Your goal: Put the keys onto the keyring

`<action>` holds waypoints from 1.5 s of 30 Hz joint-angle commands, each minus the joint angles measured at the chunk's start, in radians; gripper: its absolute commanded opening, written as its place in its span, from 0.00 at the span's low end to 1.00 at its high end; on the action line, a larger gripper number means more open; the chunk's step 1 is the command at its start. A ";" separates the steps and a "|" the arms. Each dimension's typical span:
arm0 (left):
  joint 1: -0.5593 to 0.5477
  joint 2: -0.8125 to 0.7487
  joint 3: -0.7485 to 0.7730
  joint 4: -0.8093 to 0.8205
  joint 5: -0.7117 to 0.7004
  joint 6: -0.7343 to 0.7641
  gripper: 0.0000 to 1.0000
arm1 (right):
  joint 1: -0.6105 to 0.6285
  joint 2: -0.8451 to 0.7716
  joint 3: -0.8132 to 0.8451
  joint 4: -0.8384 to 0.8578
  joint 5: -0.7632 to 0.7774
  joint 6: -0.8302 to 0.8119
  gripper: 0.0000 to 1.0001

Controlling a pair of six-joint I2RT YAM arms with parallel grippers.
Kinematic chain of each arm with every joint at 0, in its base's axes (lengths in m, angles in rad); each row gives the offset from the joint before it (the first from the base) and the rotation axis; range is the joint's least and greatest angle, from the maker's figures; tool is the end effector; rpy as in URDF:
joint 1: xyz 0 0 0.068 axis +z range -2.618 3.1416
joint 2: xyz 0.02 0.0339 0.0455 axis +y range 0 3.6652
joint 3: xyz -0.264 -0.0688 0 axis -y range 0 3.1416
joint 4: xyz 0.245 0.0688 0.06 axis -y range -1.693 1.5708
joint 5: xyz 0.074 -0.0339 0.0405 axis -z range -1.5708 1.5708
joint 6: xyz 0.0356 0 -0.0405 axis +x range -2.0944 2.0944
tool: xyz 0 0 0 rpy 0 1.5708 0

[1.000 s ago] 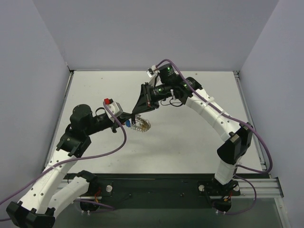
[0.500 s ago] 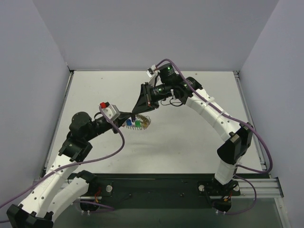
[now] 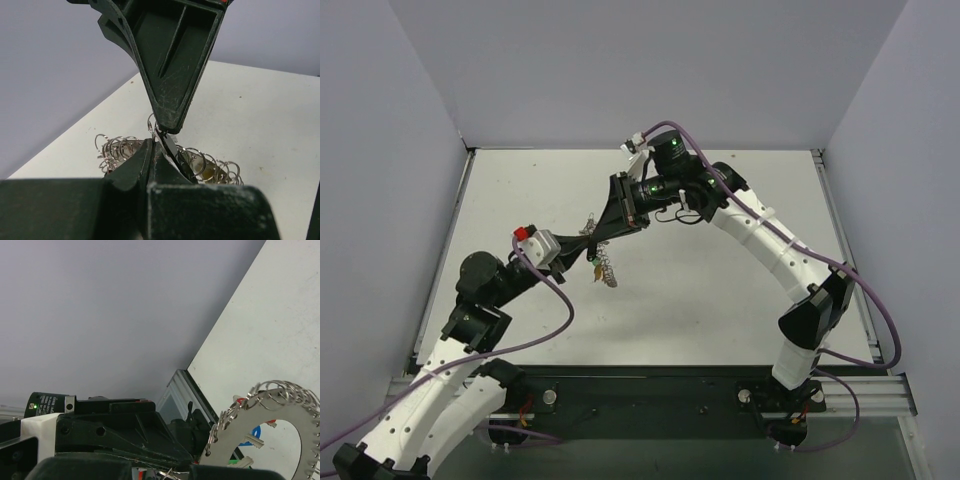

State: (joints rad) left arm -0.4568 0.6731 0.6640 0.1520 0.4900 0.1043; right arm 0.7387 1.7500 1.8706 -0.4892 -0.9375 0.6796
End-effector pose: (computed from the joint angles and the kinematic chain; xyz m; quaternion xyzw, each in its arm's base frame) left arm 0.1393 -0.0871 0.3509 0.3520 0.5597 -0.2849 0.6940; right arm 0.2703 0.2850 0.4281 -0.2771 0.7279 0.6113 0.1403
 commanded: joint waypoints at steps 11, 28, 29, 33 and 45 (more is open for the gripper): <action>-0.002 -0.096 -0.145 0.333 0.039 -0.196 0.00 | 0.036 -0.069 0.090 0.038 -0.095 0.021 0.16; -0.002 -0.125 -0.261 0.506 0.047 -0.376 0.00 | 0.039 -0.096 0.016 0.028 -0.017 -0.012 0.26; 0.000 -0.124 -0.259 0.498 0.045 -0.376 0.00 | 0.037 -0.105 0.007 0.026 -0.008 -0.021 0.28; 0.000 -0.116 -0.245 0.445 0.022 -0.377 0.00 | 0.019 -0.132 -0.045 0.012 0.040 -0.069 0.38; 0.010 -0.027 -0.109 0.140 -0.165 -0.451 0.06 | -0.025 -0.225 -0.246 -0.005 0.296 -0.242 0.83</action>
State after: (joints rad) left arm -0.4561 0.6064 0.4583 0.4366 0.4126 -0.2993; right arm 0.7296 1.5726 1.6772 -0.4919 -0.7578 0.5144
